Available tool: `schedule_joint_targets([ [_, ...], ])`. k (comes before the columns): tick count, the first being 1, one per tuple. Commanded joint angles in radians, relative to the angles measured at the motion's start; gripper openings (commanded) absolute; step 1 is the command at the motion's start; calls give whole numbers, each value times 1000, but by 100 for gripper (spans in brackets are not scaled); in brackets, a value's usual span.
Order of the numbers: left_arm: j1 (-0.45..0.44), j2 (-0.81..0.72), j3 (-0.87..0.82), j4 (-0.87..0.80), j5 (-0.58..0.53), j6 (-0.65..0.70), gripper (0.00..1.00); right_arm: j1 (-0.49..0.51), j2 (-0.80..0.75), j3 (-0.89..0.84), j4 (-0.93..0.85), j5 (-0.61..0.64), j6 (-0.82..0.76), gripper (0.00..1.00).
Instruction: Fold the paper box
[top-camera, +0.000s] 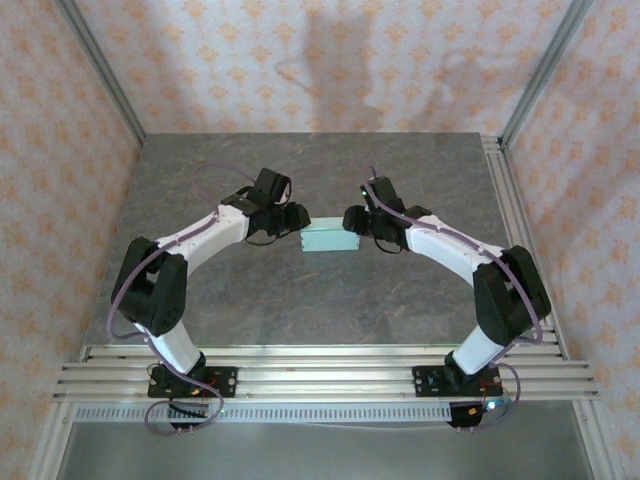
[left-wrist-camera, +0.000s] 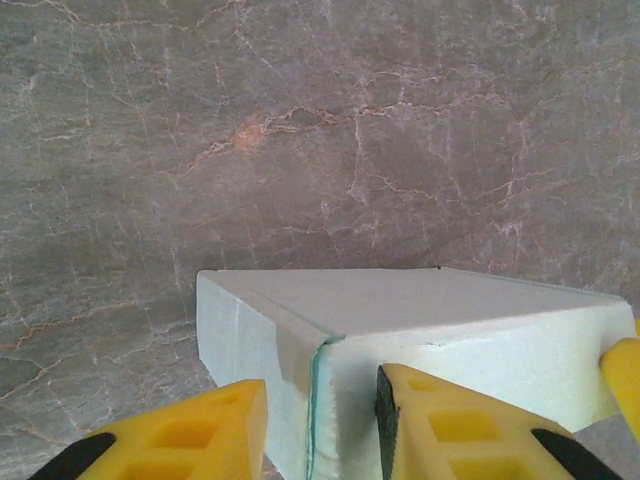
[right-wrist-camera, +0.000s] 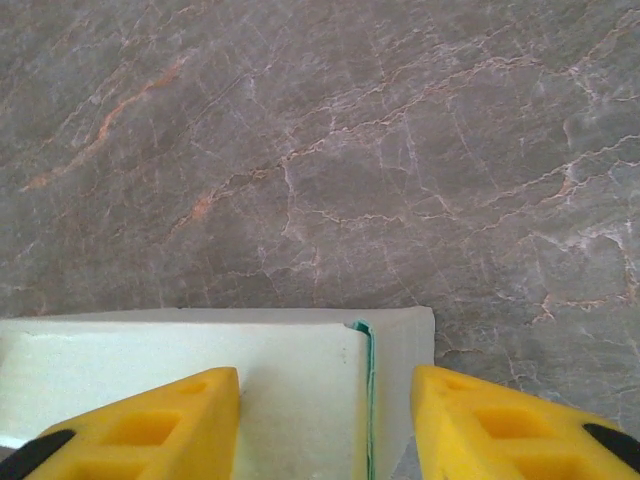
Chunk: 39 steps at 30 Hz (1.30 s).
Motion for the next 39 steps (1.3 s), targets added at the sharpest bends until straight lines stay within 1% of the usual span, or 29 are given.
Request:
schedule_joint_targets([
  [1, 2, 51, -62, -77, -17, 18, 33, -12, 18, -52, 16, 6, 21, 44],
  [4, 2, 55, -83, -65, -22, 16, 31, -15, 29, -78, 39, 9, 26, 41],
  [9, 2, 68, -116, -45, -24, 9, 24, -18, 38, -105, 76, -9, 38, 31],
  [10, 1, 71, -122, -45, -26, 6, 21, -20, 36, -111, 89, -20, 45, 29],
  [11, 1, 78, -119, -56, -32, 5, 14, -24, 32, -120, 108, -35, 53, 28],
  [12, 1, 81, -115, -68, -37, 12, 12, -26, 26, -127, 126, -47, 61, 27],
  [14, 2, 88, -111, -76, -40, 19, 10, -30, 12, -144, 169, -67, 76, 21],
  [17, 1, 78, -114, -68, -39, 23, 9, -30, 5, -143, 187, -85, 79, 9],
  [19, 1, 70, -115, -64, -37, 27, 7, -30, 1, -140, 192, -92, 79, 5],
  [20, 1, 60, -121, -53, -31, 31, 3, -30, -2, -139, 195, -97, 80, 5],
  [22, 2, 42, -131, -38, -25, 36, 4, -30, -13, -136, 201, -100, 75, 6],
  [23, 1, 31, -131, -37, -26, 40, 7, -30, -20, -136, 204, -100, 72, 11],
  [24, 2, 20, -130, -36, -28, 44, 12, -30, -28, -135, 205, -96, 68, 18],
  [25, 2, 9, -126, -38, -29, 50, 19, -30, -39, -132, 203, -89, 61, 26],
  [28, 2, -19, -94, -53, -29, 65, 43, -30, -67, -127, 197, -67, 41, 41],
  [30, 2, -28, -55, -78, -33, 71, 63, -30, -85, -127, 195, -54, 21, 48],
  [31, 1, -35, -35, -83, -32, 77, 69, -30, -94, -128, 196, -48, 0, 54],
  [33, 1, -51, -11, -81, -41, 79, 77, -30, -109, -129, 191, -41, -64, 65],
  [35, 2, -66, 14, -86, -61, 82, 82, -30, -125, -124, 180, -49, -153, 72],
  [36, 3, -73, 23, -91, -71, 85, 88, -30, -131, -118, 174, -69, -211, 74],
  [38, 14, -94, 29, -97, -97, 87, 93, -30, -139, -92, 142, -121, -340, 79],
  [39, 22, -104, 22, -95, -104, 82, 100, -30, -142, -80, 126, -141, -395, 80],
])
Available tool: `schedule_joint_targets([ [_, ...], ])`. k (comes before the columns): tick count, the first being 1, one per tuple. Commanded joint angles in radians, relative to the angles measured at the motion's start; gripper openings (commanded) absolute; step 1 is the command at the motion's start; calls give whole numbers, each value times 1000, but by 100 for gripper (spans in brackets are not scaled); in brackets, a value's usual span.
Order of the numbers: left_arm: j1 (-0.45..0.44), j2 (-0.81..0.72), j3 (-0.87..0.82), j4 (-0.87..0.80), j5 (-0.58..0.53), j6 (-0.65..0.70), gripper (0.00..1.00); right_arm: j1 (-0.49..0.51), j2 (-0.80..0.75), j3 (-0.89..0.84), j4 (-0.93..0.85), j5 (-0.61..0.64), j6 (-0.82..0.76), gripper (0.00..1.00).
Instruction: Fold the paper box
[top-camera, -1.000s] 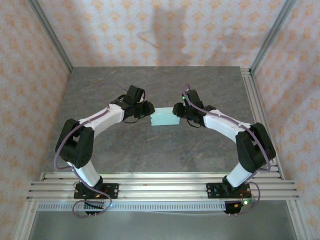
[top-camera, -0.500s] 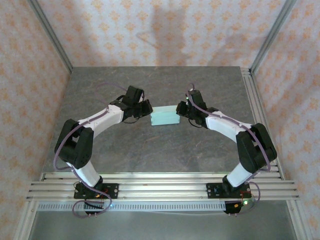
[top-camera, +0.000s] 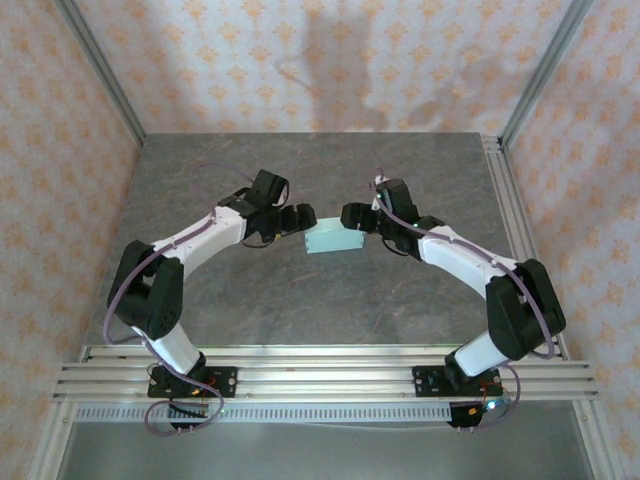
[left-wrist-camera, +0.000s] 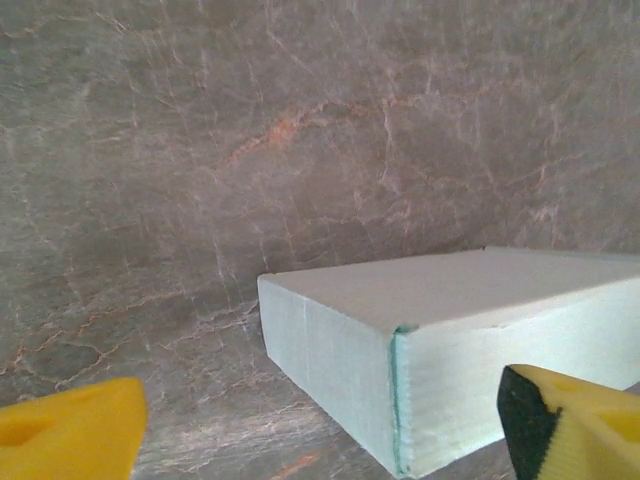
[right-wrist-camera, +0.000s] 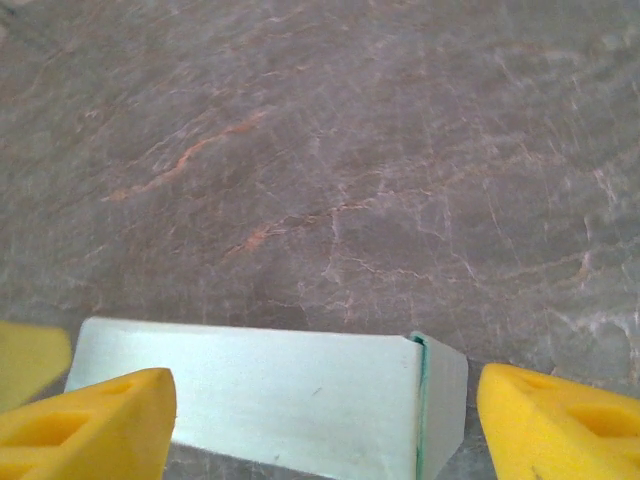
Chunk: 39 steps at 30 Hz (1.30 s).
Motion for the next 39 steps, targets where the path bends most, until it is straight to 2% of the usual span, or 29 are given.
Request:
schedule_joint_targets([
  [1, 26, -80, 15, -40, -64, 6, 100, 7, -33, 50, -75, -78, -278, 81],
  [6, 96, -171, -76, -28, -96, -3, 100, 7, -25, 113, -170, -196, -601, 90],
  [12, 151, -225, -129, -74, -107, 23, 100, 18, 144, 370, -528, -314, -972, 94],
  [15, 159, -232, -140, -90, -111, 35, 100, 27, 231, 481, -693, -314, -1170, 97],
  [19, 160, -228, -150, -93, -105, 43, 100, 24, 356, 633, -852, -275, -1335, 99],
  [22, 161, -217, -150, -96, -105, 51, 100, 24, 467, 786, -1020, -270, -1405, 99],
  [25, 164, -207, -150, -96, -108, 53, 100, 28, 539, 858, -1071, -243, -1416, 94],
  [30, 164, -187, -143, -93, -87, 65, 100, 40, 573, 869, -1024, -178, -1388, 80],
  [37, 171, -172, -137, -97, -79, 75, 100, 52, 527, 806, -939, -124, -1364, 56],
  [39, 172, -174, -141, -93, -76, 75, 100, 54, 513, 791, -926, -101, -1359, 54],
])
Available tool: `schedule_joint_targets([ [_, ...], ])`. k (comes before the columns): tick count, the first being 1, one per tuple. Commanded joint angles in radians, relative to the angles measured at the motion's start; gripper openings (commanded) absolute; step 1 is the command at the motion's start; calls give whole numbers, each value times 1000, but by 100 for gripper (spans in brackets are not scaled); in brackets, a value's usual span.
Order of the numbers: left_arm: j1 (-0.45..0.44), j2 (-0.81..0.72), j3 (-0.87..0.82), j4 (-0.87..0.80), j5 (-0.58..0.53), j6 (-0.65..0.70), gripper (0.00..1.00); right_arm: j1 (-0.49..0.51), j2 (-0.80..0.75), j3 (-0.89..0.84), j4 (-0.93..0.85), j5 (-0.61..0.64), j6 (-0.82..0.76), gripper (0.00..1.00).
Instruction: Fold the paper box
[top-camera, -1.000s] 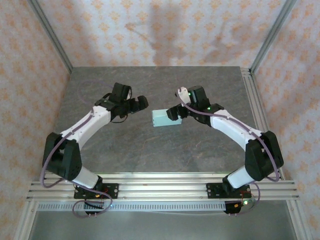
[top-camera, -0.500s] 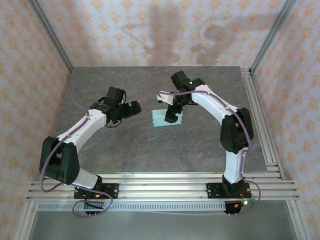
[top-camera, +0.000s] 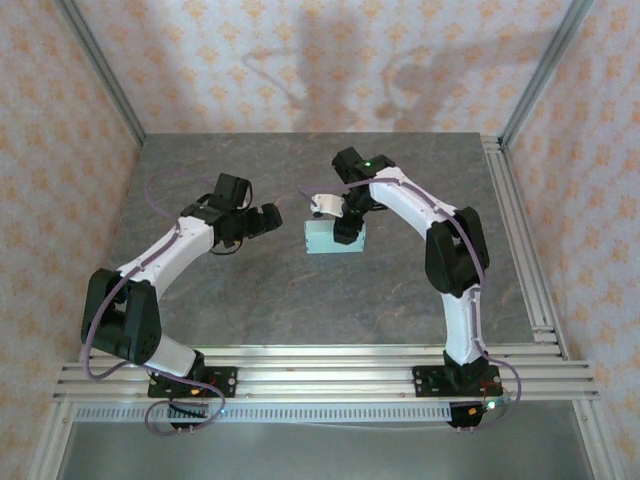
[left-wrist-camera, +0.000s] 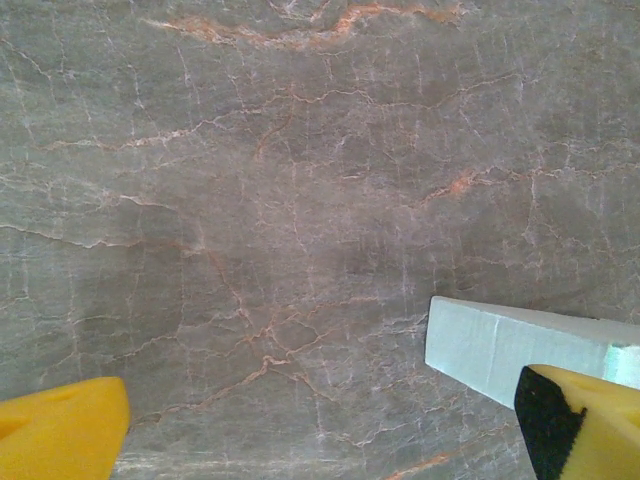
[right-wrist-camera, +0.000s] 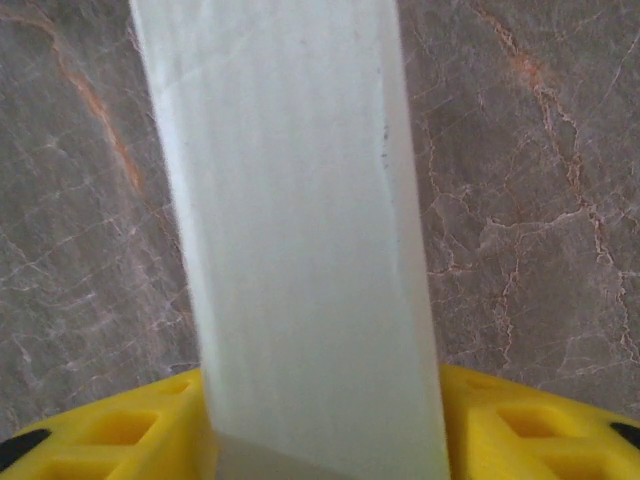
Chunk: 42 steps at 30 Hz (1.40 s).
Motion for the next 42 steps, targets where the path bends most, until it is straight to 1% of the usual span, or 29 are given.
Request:
schedule_joint_targets([
  [1, 11, 5, -3, -23, 7, 21, 100, 8, -61, -33, 25, 62, 3, 54],
  [3, 11, 3, -6, -23, 6, 21, 100, 8, -77, -49, 45, 80, 8, 53],
  [7, 14, -6, -13, -22, -1, 21, 100, 20, -123, -97, 128, 114, 30, 41],
  [8, 15, -7, -15, -21, -2, 21, 100, 23, -136, -113, 150, 118, 34, 40],
  [10, 18, -11, -18, -21, -3, 22, 100, 33, -164, -143, 195, 133, 44, 40],
  [12, 21, -18, -20, -21, -4, 22, 100, 43, -192, -176, 257, 161, 55, 42],
  [14, 23, -23, -25, -18, -7, 24, 100, 55, -220, -223, 348, 213, 64, 42],
  [17, 32, -31, -35, -16, -9, 22, 100, 79, -254, -325, 560, 339, 72, 41],
  [21, 40, -35, -45, -12, -6, 21, 100, 128, -273, -467, 831, 521, 14, 40],
  [24, 41, -37, -50, -13, -3, 22, 100, 162, -271, -547, 978, 593, -28, 40],
  [29, 45, -41, -58, -13, -1, 27, 100, 208, -251, -637, 1098, 696, -68, 41],
  [31, 45, -38, -57, -11, 0, 28, 100, 220, -245, -670, 1135, 715, -69, 41],
  [33, 47, -36, -58, -9, 2, 28, 100, 226, -241, -690, 1137, 719, -63, 42],
  [37, 46, -34, -59, -6, 10, 27, 100, 226, -236, -706, 1150, 727, -47, 48],
  [42, 46, -32, -65, -3, 11, 27, 100, 211, -207, -681, 1130, 711, -20, 55],
])
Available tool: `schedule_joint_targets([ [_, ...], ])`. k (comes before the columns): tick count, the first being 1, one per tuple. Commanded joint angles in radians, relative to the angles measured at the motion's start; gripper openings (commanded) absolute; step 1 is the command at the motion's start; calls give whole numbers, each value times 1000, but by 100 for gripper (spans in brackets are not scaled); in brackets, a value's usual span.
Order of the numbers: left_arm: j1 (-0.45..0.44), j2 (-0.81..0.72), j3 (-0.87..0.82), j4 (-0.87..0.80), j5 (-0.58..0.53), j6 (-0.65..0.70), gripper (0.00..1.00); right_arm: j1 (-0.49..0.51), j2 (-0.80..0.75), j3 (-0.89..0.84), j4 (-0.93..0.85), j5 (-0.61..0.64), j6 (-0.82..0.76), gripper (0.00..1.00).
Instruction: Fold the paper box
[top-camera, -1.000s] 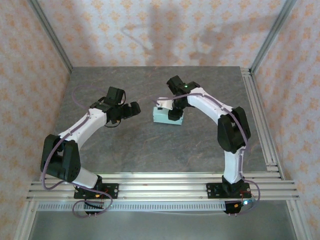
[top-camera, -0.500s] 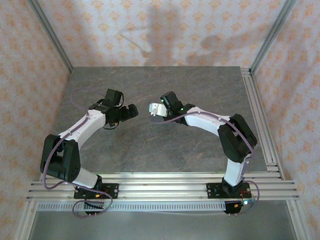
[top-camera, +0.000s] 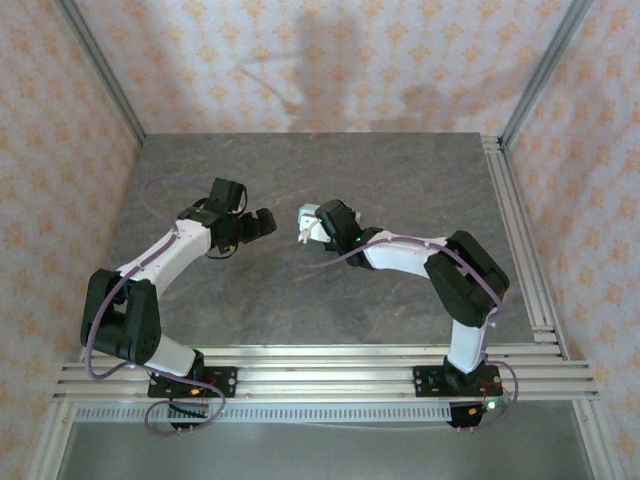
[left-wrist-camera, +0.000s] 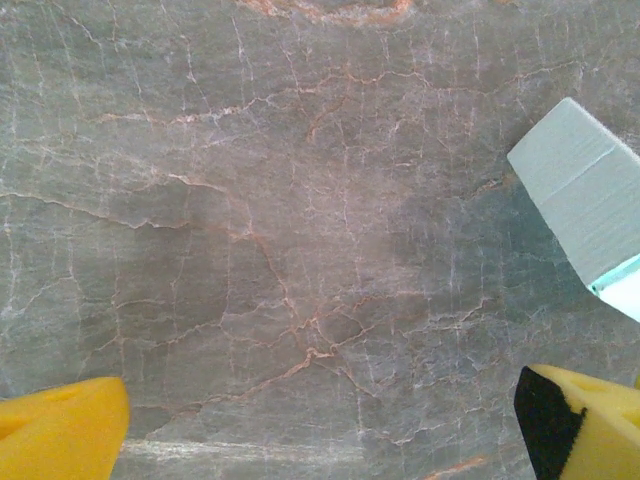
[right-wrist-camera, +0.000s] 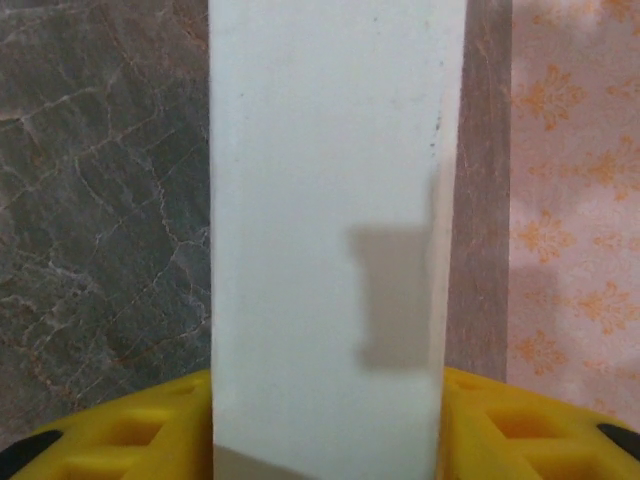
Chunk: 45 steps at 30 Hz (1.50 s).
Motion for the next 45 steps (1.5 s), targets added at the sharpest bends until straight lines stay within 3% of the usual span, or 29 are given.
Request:
schedule_joint_targets([
  [1, 13, -26, -17, -4, 3, 20, 100, -12, 31, 17, 27, 23, 25, 58],
  [8, 16, -27, -15, -11, 1, 27, 100, -28, 58, 26, 54, 20, 35, 90],
  [11, 17, -25, -14, -10, 4, 27, 100, -35, 64, 28, 58, 15, 35, 100],
  [15, 20, -23, -14, -6, 6, 29, 100, -44, 48, 24, 32, -31, 40, 100],
  [22, 36, -52, -46, 60, 17, 68, 100, -68, -97, 45, -279, -313, 185, 100],
  [25, 53, -76, -62, 115, 23, 106, 100, -73, -162, 43, -346, -356, 259, 99],
  [28, 67, -133, -107, 217, -3, 173, 100, -101, -262, -52, -220, -361, 370, 100],
  [32, 69, -241, -207, 379, -160, 325, 100, -187, -395, -167, -92, -392, 562, 100],
  [40, 74, -387, -491, 797, -421, 587, 100, -432, -586, -449, 200, -227, 895, 100],
  [45, 154, -315, -584, 949, -413, 626, 100, -582, -598, -602, 349, -203, 993, 100],
])
